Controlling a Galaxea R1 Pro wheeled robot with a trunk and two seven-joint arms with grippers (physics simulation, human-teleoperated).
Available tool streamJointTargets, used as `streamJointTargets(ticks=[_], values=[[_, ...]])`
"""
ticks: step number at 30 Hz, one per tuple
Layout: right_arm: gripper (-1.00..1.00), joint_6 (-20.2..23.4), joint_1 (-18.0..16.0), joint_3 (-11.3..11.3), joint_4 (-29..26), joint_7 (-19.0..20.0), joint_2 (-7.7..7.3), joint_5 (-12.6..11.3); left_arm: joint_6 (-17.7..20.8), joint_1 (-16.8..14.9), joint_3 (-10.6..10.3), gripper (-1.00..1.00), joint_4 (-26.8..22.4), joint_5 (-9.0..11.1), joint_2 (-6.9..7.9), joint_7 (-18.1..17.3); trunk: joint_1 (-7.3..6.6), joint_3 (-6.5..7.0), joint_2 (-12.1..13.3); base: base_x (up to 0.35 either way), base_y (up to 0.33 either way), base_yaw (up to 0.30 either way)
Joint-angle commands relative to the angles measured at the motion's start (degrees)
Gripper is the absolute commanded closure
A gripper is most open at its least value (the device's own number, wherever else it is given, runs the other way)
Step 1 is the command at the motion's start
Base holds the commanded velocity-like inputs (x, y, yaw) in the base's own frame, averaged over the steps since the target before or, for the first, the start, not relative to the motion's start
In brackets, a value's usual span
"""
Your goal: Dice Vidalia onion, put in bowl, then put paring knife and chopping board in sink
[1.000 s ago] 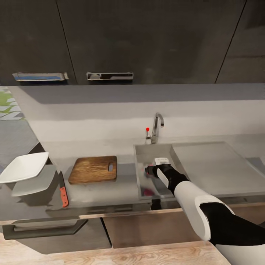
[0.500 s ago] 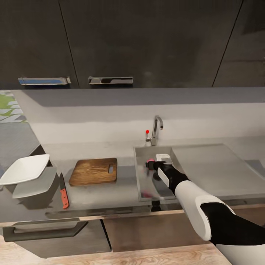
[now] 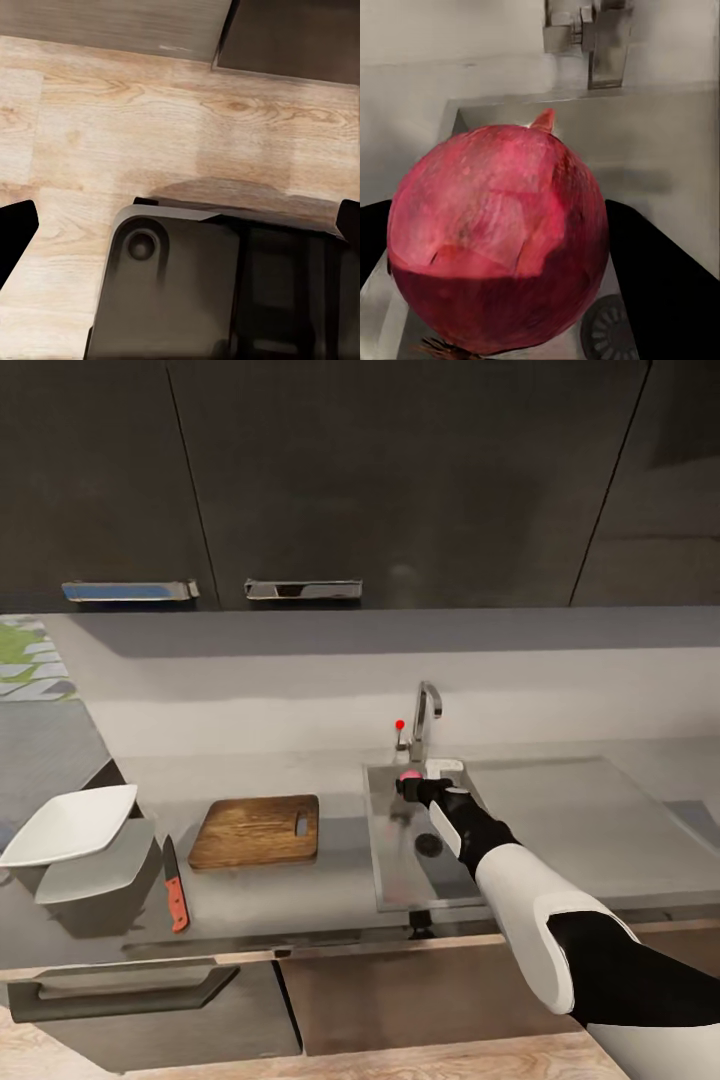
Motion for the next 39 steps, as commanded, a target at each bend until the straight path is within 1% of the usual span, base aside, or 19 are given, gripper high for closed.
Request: streamJointTargets(ticks=[1, 8, 13, 16, 17, 20, 21, 23, 25, 27, 29, 33, 37, 39], values=[[1.0, 0.31, -0.02, 0.12, -0.42, -0.31, 0.02, -0.35, -0.13, 0.01, -0.12, -1.0, 0.12, 0.56, 0.01, 0.2, 0.04, -0.02, -0.11, 0.0, 0.0, 0.0], [1.0, 0.37, 0.15, 0.15, -4.9, -0.26, 0.23, -0.43, -0.13, 0.07, -0.12, -1.0, 2.58, 0.57, 0.01, 0.2, 0.04, 0.64, -0.11, 0.0, 0.0, 0.0], [1.0, 0.9, 0.98, 0.15, -10.75, 0.14, 0.25, -0.48, -0.13, 0.08, -0.12, -1.0, 3.29, 0.58, 0.01, 0.2, 0.04, 1.1, -0.11, 0.0, 0.0, 0.0], [1.0, 1.32, 3.35, 0.15, -15.13, 0.3, 0.26, -0.46, -0.13, 0.07, -0.12, -1.0, 3.38, 0.58, 0.01, 0.2, 0.04, 1.38, -0.11, 0.0, 0.0, 0.0], [1.0, 2.89, 6.72, 0.17, -21.69, 0.35, 0.26, -0.42, -0.13, 0.07, -0.12, -1.0, 3.37, 0.58, 0.01, 0.2, 0.04, 1.47, -0.11, 0.0, 0.0, 0.0], [1.0, 7.45, 12.04, 0.22, -32.22, 0.37, 0.34, -0.41, -0.13, 0.08, -0.12, -1.0, 3.35, 0.58, 0.01, 0.2, 0.04, 1.75, -0.11, 0.0, 0.0, 0.0], [1.0, 8.38, 12.89, 0.22, -34.0, 0.37, 0.38, -0.41, -0.13, 0.09, -0.12, -1.0, 3.35, 0.58, 0.01, 0.2, 0.04, 1.85, -0.11, 0.0, 0.0, 0.0], [1.0, 11.7, 16.16, 0.25, -40.63, 0.37, 0.49, -0.41, -0.13, 0.09, -0.12, -1.0, 3.35, 0.57, 0.01, 0.2, 0.04, 2.03, -0.11, 0.0, 0.0, 0.0], [1.0, 13.63, 18.21, 0.26, -44.69, 0.38, 0.55, -0.41, -0.13, 0.09, -0.12, -1.0, 3.34, 0.57, 0.01, 0.2, 0.04, 2.22, -0.11, 0.0, 0.0, 0.0], [1.0, 15.26, 19.54, 0.29, -47.35, 0.38, 0.58, -0.41, -0.13, 0.09, -0.12, -1.0, 3.34, 0.57, 0.01, 0.2, 0.04, 2.41, -0.11, 0.0, 0.0, 0.0], [1.0, 16.62, 20.32, 0.31, -48.81, 0.38, 0.64, -0.41, -0.13, 0.09, -0.12, -1.0, 3.34, 0.57, 0.01, 0.2, 0.04, 2.59, -0.11, 0.0, 0.0, 0.0], [1.0, 17.81, 21.89, 0.45, -50.2, 0.38, 0.88, -0.39, -0.13, 0.07, -0.12, -1.0, 3.3, 0.58, 0.01, 0.2, 0.04, 2.96, -0.11, 0.0, 0.0, 0.0], [1.0, 18.2, 22.78, 1.53, -51.28, 0.38, 1.04, -0.4, -0.13, 0.09, -0.12, -1.0, 3.27, 0.58, 0.01, 0.2, 0.04, 3.34, -0.11, 0.0, 0.092, 0.0], [1.0, 18.32, 23.12, 2.69, -51.57, 0.36, 1.09, -0.46, -0.13, 0.06, -0.12, -1.0, 3.23, 0.58, 0.01, 0.2, 0.04, 3.52, -0.11, 0.0, 0.233, 0.0]])
